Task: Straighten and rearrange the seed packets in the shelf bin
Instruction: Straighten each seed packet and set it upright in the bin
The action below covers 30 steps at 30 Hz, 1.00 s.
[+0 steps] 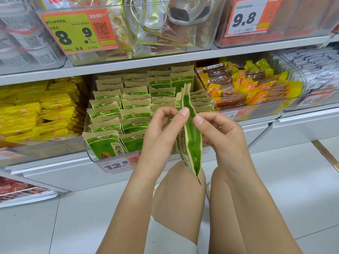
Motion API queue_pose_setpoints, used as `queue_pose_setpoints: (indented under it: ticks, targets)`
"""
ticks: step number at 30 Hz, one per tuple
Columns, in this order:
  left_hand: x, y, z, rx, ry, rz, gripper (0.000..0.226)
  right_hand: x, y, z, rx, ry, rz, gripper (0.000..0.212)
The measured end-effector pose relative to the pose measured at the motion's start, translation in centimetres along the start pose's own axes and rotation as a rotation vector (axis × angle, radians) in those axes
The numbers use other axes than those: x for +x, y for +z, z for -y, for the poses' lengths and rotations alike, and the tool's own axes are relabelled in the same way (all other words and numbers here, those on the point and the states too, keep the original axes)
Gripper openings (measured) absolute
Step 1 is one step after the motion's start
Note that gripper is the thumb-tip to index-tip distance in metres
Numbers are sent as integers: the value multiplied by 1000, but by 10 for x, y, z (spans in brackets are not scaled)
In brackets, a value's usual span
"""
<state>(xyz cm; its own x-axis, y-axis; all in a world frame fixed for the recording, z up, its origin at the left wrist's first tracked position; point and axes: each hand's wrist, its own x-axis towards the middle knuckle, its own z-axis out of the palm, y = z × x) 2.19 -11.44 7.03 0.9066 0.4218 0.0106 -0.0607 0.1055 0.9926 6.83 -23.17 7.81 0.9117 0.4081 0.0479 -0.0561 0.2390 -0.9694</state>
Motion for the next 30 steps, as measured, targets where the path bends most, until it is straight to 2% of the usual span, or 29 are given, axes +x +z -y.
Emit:
queue_pose_setpoints:
  ticks: [7,11,14,17,20,23,27,30]
  targets:
    - [-1,2,1,-34,-33,-21,51,1,2,2,-36,17,-53,16]
    - [0,2,5,-46,-47,47,43,0,4,5,-40,-56,-127,23]
    - [1,1,8,-18,-69,138,53,3,3,7,-42,-120,-183,24]
    - [-2,0,11,32,-89,206,73,10,1,12,-14,-177,-212,22]
    - [-4,-1,13,15,-99,201,73,16,-2,14,-42,-207,-221,18]
    - [-3,-2,13,-51,-85,127,63,15,-4,13,-68,-163,-151,8]
    - [2,-4,11,-181,-56,-10,58,7,-7,5,-143,-80,-4,13]
    - [4,-4,9,-228,-23,-61,45,2,-5,-4,-171,-44,68,13]
